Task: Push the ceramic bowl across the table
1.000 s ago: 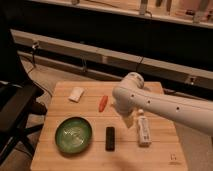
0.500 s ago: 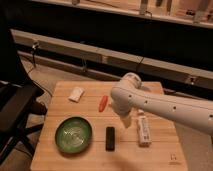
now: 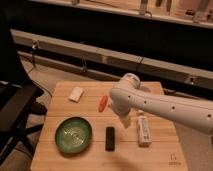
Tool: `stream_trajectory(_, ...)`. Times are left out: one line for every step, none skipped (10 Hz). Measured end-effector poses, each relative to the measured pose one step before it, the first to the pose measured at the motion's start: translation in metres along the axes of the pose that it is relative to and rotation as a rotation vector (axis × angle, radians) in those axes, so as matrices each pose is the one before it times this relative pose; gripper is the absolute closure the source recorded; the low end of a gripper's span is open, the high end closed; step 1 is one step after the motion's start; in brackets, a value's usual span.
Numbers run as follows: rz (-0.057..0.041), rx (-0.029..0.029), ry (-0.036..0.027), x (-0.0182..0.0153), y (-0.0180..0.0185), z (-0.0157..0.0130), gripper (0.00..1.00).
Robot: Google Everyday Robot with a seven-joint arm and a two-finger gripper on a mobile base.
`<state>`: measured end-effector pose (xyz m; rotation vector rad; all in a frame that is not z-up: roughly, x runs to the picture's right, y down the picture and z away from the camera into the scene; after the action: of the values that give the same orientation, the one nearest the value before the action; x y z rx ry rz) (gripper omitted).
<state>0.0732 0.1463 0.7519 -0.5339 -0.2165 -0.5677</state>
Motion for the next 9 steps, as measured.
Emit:
stream_trajectory(-0.00398,0.00068,-0.00062,-0.00214,-0.00155,0.00135,0.20)
stream_trajectory(-0.00016,-0.00042,-0.00015,-0.00067,-0.00044,0.00123,0.20)
stream_trajectory(-0.00098,0.00075,-0.00172,-0.00086,-0.00098,0.00083,0.20)
stream_trajectory(-0.00376,0.00052,-0.00228,-0.00182,-0.00175,0.00107,0.20)
stream_trajectory(-0.00159,-0.00044,-0.00147,-0.00077,-0.00030,0.00105,0.20)
stream_trajectory(-0.00211,-0.00058,-0.00162,-0.00103,-0.00041,0.00105,0.20)
stream_trajectory(-0.00444,0.00042,-0.00206,-0.00178,-0.00092,0.00197,0.20)
stream_trajectory(-0.00474,0.00042,-0.00130,-0.00177,-0.00129,0.00142,0.20)
stream_trajectory(-0.00298,0.00032,-0.00114,-0.00112,-0.00088,0.00111,0.20)
